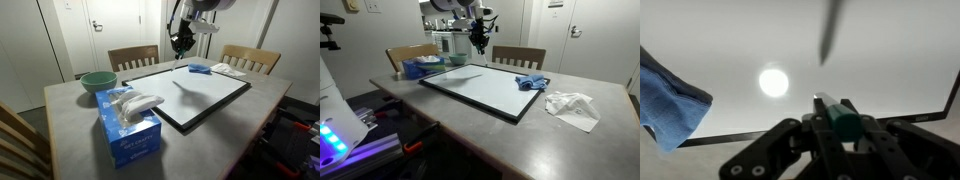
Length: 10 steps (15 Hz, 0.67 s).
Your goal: Use the marker in the bowl to draw a circle on the white board then put it back
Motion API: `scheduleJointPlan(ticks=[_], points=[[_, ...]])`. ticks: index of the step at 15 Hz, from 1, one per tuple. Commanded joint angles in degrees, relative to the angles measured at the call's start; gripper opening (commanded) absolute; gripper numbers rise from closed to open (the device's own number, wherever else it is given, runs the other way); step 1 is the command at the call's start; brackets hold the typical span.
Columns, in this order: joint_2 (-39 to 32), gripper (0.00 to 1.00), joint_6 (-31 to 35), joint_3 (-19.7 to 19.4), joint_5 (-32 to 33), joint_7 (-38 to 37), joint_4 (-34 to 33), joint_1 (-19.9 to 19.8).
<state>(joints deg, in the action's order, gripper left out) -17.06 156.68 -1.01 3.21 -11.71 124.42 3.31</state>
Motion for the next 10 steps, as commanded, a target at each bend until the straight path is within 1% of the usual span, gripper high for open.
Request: scheduleJointPlan(ticks=[1, 3, 10], points=[[-0.7, 0.05, 2.7, 1.2, -4.5, 1.7, 1.0, -1.2], [-0.9, 0.05, 2.2, 1.1, -5.8, 1.6, 1.0, -1.1], [-1.9, 0.05, 2.9, 1.2, -6.7, 2.5, 1.2, -1.3]])
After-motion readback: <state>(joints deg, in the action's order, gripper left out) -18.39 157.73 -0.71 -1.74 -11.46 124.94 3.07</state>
